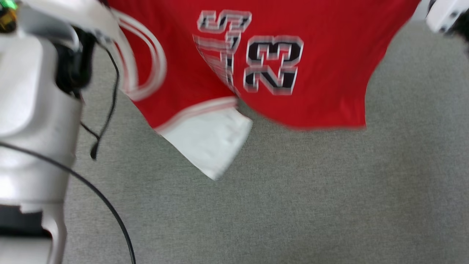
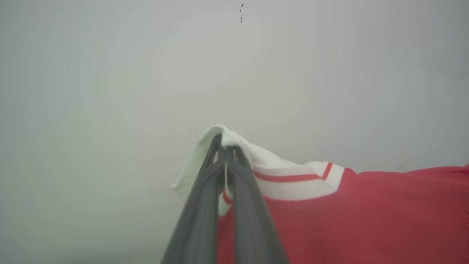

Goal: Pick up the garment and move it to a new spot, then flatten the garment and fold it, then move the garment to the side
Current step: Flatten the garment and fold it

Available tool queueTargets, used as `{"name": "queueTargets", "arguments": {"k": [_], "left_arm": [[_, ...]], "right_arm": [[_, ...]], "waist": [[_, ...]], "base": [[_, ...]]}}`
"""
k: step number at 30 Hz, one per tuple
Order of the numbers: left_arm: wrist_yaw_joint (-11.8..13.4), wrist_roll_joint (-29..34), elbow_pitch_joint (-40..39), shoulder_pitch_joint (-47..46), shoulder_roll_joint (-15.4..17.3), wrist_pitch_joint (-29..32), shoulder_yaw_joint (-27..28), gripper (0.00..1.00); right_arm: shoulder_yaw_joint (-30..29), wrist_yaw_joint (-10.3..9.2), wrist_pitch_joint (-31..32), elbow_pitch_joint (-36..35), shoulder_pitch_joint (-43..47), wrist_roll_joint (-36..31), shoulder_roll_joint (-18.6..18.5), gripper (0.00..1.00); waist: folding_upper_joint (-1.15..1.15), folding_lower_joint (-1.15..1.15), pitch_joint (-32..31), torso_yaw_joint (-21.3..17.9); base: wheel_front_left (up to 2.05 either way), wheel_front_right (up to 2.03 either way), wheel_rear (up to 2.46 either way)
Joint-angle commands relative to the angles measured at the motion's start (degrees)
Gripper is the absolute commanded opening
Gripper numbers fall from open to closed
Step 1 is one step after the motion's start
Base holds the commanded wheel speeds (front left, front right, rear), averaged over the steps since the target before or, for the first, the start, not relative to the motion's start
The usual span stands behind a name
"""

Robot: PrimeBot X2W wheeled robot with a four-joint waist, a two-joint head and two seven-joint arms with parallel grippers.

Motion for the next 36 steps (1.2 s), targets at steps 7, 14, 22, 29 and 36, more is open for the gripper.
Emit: {"name": "queueTargets", "arguments": {"k": [7,14,22,29,36], "left_arm": [[-1.3,2.0,4.8,-16.2,1.7,-1.2,0.3,0.0],[-1.5,4.0,7.8,-30.8,3.5,-1.2,0.3,0.0],[-2.3,3.5,12.1,-37.1,4.4,-2.8,0.8,0.0],[-4.4,0.7,16.1,-31.6,2.5,-6.2,1.3,0.0],[-5.8,1.6,15.9,-18.1,2.3,-8.2,-0.7,0.0]], "right_arm": [[-1.0,-0.02,-4.0,0.1,-12.7,-0.6,-1.8,0.0],[-0.5,-0.03,-6.2,-1.2,-23.4,-0.3,-3.7,0.0],[0.2,-0.04,-9.6,1.2,-28.1,0.9,-3.1,0.0],[3.6,-0.04,-11.1,4.2,-24.5,2.9,-4.0,0.0],[9.9,-0.04,-12.9,3.9,-14.2,5.5,-6.7,0.0]], "waist": [[0.0,0.0,8.4,-1.5],[0.0,0.0,17.7,-1.4],[0.0,0.0,24.4,-1.0],[0.0,0.0,25.5,0.3],[0.0,0.0,20.4,1.0]], "base": [[0.0,0.0,0.0],[0.0,0.0,0.0],[0.0,0.0,0.0],[0.0,0.0,0.0],[0.0,0.0,0.0]]}}
